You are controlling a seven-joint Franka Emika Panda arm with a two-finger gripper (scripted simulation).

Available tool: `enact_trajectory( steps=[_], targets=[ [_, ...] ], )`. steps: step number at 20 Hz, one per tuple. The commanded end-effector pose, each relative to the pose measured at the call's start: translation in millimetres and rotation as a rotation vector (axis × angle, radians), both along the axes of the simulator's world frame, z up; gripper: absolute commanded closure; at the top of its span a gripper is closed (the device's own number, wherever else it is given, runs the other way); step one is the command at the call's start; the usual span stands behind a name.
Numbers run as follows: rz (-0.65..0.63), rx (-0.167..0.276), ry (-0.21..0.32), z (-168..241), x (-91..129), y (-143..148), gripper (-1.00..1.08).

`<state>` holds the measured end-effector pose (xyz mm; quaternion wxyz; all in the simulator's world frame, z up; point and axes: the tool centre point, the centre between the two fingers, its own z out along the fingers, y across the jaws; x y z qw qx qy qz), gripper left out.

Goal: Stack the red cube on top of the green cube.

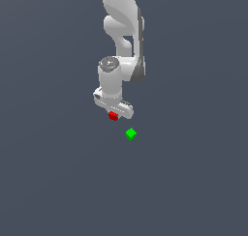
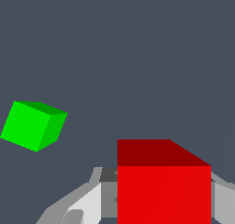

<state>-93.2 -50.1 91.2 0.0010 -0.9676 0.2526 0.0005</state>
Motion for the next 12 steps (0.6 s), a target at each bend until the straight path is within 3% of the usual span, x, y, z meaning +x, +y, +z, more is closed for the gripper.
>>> enact_trajectory(
  steps=[1,12],
  targets=[
    [0.0,0.001,-0.001,-6.2,17.4,21.2,1.08],
    [0.0,-0.001,0.0,-23.4,68.1,77.7,1.08]
  ],
)
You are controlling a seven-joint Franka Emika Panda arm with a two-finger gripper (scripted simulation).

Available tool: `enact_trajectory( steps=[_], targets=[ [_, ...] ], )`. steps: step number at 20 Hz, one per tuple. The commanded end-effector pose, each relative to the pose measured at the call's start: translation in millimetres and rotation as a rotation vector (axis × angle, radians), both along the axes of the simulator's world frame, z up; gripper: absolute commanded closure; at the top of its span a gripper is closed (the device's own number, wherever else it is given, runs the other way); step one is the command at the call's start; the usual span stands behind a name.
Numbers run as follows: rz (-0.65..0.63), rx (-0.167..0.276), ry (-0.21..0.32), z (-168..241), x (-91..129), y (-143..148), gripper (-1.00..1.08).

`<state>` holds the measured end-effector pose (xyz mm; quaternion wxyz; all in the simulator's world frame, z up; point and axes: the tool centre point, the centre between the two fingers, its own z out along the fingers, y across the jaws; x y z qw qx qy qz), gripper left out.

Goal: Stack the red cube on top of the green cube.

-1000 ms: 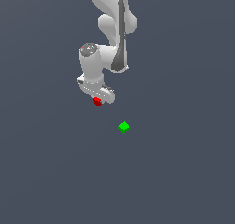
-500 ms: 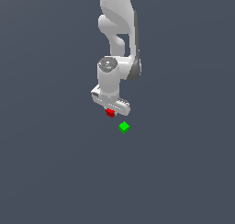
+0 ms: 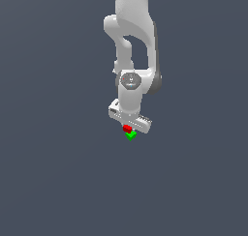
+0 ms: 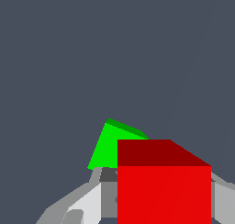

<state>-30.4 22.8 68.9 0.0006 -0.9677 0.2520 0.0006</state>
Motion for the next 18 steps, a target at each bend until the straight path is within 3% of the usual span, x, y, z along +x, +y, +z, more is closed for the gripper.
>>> enact_trajectory(
  steps=[1,8,9,18],
  targets=[
    [-0.001,-0.001,-0.001,-1.9,7.6,7.0,1.08],
    [-0.001,-0.001,-0.001,-3.9,15.0,13.7,1.08],
    [-0.001,-0.001,-0.001,-3.9,15.0,13.7,-0.92],
    [-0.001,-0.001,-0.001,-3.9,15.0,13.7,-0.92]
  ],
)
